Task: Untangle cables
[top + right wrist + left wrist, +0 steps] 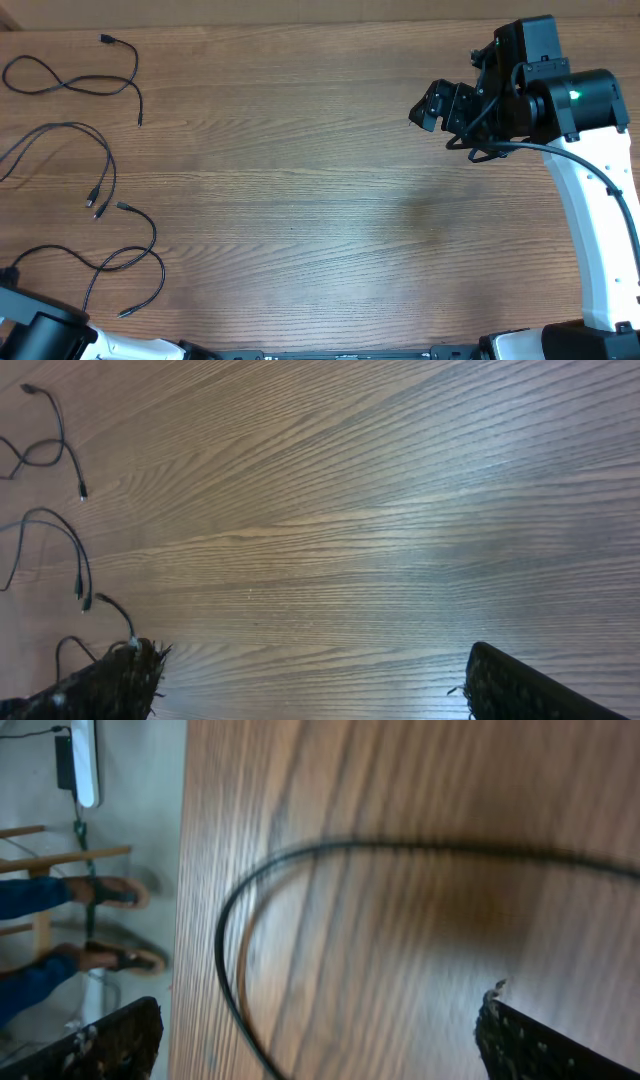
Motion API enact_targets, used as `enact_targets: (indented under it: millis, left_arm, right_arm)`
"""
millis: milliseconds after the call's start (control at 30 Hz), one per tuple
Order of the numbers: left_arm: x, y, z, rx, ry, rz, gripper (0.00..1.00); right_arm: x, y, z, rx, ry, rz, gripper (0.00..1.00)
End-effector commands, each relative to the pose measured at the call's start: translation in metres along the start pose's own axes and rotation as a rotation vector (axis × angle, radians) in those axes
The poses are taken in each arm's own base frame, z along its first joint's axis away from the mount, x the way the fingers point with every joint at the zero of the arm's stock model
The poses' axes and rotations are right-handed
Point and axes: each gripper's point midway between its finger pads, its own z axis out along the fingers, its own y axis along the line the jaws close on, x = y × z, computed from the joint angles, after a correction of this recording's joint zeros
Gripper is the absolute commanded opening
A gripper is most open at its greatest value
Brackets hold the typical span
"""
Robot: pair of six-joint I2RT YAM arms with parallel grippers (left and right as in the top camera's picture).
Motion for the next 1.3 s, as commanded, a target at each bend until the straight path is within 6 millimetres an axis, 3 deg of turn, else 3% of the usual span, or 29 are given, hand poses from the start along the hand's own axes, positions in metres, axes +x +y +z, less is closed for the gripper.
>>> enact_targets:
  millis: [0, 100, 267, 567, 767, 1000, 1267]
  left_arm:
    - [-0.01, 0.012, 0.009, -0.014, -0.031, -0.024, 1.0]
    - [-0.019, 0.006, 0.021, 0.07, -0.042, -0.066, 0.95]
    - [-0.029, -0.012, 0.036, 0.204, -0.094, 0.049, 0.93]
    - [-0.02, -0.016, 0.051, 0.211, -0.109, 0.156, 0.96]
    - [-0.002, -0.015, 0.061, 0.201, -0.051, 0.239, 0.95]
    - [0.0, -0.023, 0.06, 0.246, -0.048, 0.294, 0.8]
    - [0.004, -0.028, 0.067, 0.26, -0.034, 0.298, 0.77]
  right_arm:
    - [-0.004, 0.0, -0.003, 0.008, -0.023, -0.011, 0.96]
    - [-0.006, 0.002, -0.003, 0.003, -0.033, -0.014, 0.96]
    - [-0.01, 0.004, -0.003, -0.005, -0.045, -0.011, 0.96]
    - [-0.01, 0.005, -0.003, -0.01, -0.048, 0.014, 0.96]
    - [-0.01, 0.005, -0.003, -0.01, -0.048, 0.014, 0.96]
    - [-0.011, 0.005, -0.003, -0.011, -0.051, 0.013, 0.96]
    - [-0.016, 0.008, -0.003, -0.022, -0.072, 0.006, 0.96]
